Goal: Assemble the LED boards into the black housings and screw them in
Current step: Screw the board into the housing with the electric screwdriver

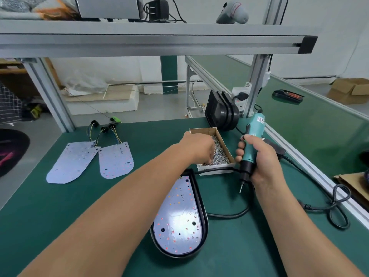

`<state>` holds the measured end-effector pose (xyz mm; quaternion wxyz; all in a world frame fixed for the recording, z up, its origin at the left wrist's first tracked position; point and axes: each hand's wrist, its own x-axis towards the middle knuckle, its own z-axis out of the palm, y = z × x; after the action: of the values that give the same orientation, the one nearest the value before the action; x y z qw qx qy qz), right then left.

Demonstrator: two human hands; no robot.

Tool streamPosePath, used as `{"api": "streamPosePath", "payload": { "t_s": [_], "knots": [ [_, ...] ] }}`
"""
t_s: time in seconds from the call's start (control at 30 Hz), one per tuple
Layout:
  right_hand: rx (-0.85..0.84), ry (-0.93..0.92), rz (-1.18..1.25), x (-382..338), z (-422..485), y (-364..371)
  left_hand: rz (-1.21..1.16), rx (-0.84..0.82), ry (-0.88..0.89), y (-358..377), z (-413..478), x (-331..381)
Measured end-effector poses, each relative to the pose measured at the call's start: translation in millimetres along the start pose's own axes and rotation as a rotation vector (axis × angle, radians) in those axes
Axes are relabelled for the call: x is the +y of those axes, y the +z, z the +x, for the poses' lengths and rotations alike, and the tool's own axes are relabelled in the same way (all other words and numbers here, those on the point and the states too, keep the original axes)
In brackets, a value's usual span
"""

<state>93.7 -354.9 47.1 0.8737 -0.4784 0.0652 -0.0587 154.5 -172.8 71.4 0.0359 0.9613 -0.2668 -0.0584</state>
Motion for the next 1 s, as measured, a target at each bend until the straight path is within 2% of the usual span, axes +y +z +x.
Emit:
{"api": "streamPosePath", "payload": {
  "t_s": [0.23,0.47,0.6,0.63,0.7,0.73,0.8,0.87,0.93,1.0],
  "knots": [
    [0.008,-0.01,-0.008,1,1,-1,-0.07,0.05,-0.023,7,-3,-2],
    [0.011,-0.017,-0.019,2,2,-1,-0.033,0.11,-0.04,13,5,-5],
    [0.016,-0.019,-0.032,2,2,-3,-0.221,0.135,-0.096,4,3,-9],
    [0.015,-0.017,-0.03,2,2,-3,-0.343,0.148,-0.109,-2,-1,-11],
    [0.014,-0.013,-0.014,1,1,-2,-0.754,0.202,-0.168,-17,-14,-14],
    [0.014,-0.01,0.002,1,1,-2,-1.039,0.22,-0.214,-24,-24,-17],
    [0.012,0.001,0.035,0,0,-1,-1.67,0.151,-0.236,-38,-49,-22],
    [0.003,0.01,0.067,-1,-2,2,-2.117,0.066,-0.219,-43,-77,-30],
    [0.001,0.0,0.103,-2,-5,7,-2.326,0.018,-0.227,-40,-106,-34],
    [0.005,-0.025,0.125,-2,-10,14,-2.428,-0.002,-0.245,-35,-132,-32]
  ]
}}
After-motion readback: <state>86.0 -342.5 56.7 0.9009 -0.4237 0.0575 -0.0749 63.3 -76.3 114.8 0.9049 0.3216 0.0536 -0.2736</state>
